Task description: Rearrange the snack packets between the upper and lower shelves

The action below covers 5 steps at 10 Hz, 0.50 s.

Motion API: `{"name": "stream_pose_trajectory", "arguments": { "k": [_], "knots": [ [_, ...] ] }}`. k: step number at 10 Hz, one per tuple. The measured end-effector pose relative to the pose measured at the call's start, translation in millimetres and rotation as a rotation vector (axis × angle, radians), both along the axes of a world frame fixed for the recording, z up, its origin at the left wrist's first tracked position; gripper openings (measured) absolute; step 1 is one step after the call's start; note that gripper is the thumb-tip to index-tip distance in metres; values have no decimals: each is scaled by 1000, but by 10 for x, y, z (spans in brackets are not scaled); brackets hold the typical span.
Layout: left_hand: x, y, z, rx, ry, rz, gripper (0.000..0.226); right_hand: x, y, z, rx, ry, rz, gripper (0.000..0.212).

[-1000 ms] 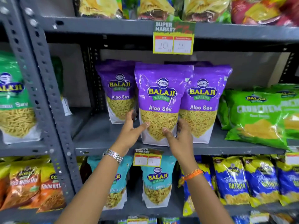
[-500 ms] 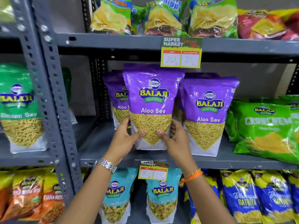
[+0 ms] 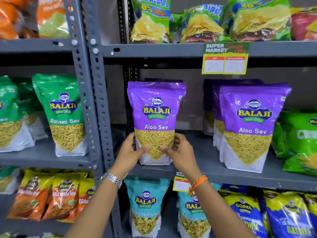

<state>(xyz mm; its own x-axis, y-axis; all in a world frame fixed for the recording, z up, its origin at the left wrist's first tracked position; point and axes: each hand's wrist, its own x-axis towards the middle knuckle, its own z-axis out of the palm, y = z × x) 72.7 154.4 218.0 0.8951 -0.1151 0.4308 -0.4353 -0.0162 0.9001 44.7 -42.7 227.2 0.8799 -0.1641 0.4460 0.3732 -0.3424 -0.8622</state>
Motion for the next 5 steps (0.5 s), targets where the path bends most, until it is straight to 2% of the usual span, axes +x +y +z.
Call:
{"name": "stream_pose_trajectory", "arguments": {
  "k": [3, 4, 5],
  "knots": [
    [-48, 10, -32, 36, 28, 27, 60, 4, -4, -10, -26, 49, 20, 67],
    [-142, -43, 0, 50, 12, 138, 70, -97, 0, 54, -38, 82, 46, 73],
    [-272, -124, 40, 99, -135, 367, 83, -228, -94, 120, 86, 16, 45, 76]
  ]
}}
